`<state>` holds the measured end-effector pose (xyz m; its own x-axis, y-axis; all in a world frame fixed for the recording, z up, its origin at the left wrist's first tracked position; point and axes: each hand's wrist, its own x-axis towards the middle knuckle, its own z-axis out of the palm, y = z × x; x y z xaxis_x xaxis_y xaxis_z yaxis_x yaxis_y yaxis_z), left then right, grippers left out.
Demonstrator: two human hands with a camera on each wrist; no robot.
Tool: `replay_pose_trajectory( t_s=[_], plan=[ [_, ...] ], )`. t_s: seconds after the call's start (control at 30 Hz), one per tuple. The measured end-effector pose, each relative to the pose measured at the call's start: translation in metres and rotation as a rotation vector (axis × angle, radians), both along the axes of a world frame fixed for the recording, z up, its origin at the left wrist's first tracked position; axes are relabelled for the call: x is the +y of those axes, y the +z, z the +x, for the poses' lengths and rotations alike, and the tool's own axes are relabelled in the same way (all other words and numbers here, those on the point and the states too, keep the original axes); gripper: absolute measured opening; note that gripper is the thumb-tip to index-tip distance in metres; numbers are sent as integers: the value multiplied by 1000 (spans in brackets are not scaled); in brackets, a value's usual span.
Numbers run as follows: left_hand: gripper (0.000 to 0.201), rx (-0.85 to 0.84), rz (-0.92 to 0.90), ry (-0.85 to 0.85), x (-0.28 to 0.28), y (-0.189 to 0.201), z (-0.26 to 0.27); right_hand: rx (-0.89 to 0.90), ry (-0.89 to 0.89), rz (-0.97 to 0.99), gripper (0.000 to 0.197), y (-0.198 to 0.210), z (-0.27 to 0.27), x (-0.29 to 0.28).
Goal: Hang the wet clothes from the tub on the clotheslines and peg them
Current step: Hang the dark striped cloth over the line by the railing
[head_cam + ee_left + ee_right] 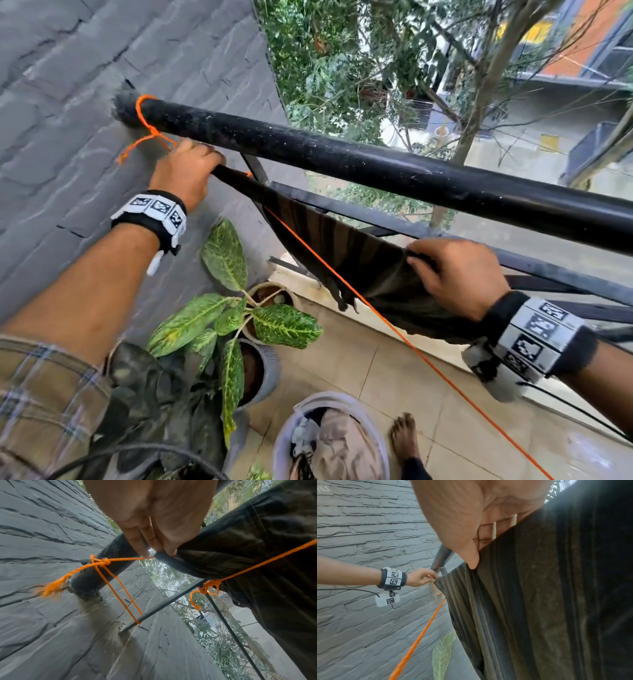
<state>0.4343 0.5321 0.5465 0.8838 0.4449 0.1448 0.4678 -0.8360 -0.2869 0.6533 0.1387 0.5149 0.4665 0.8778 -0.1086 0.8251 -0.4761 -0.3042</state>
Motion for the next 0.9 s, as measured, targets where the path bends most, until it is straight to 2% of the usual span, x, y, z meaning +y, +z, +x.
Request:
replay_pose_trajectory(
  t_s=[0.17,0.33,0.5,0.63,0.7,0.77,0.83,0.9],
  plan=[
    [27,6,68,69,-5,-2,-6,-7,28,2,21,1,5,14],
    [27,-24,53,108,-17,-1,2,23,44,-45,29,-6,12,-2],
    [22,-16,64,125,-34,-1,10,16,20,-98,30,-17,24,-70],
    [39,16,-1,-1,-65,-8,19,5,-39,-172,20,-22,44,-135],
    [43,35,-43,-50,-82,-10,25,3,-12,-196,11,-28,48,-161],
    [35,112,-40,-47,-93,-8,31,2,16,-183,3,-36,50,-176],
    [23,194,-34,-30,-100,-7,33,-4,-11,-184,4,-38,51,-188],
    [26,235,-51,1,-99,-8,33,12,-50,-162,2,-38,55,-200]
  ],
)
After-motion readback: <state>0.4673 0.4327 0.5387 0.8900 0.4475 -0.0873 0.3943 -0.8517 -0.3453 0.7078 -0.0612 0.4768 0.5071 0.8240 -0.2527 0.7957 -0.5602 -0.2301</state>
